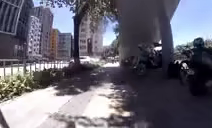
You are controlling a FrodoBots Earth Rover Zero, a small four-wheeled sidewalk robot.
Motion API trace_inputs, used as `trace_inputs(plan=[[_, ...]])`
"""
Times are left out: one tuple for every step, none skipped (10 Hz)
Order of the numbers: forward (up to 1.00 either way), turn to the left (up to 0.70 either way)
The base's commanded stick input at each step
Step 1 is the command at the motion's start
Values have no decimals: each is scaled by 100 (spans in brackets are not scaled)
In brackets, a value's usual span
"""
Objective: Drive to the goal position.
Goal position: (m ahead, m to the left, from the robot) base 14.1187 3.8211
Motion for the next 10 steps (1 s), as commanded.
trace_inputs(plan=[[70,0],[70,0],[70,0],[70,0],[70,0],[70,0],[70,0],[70,0],[70,0],[70,0]])
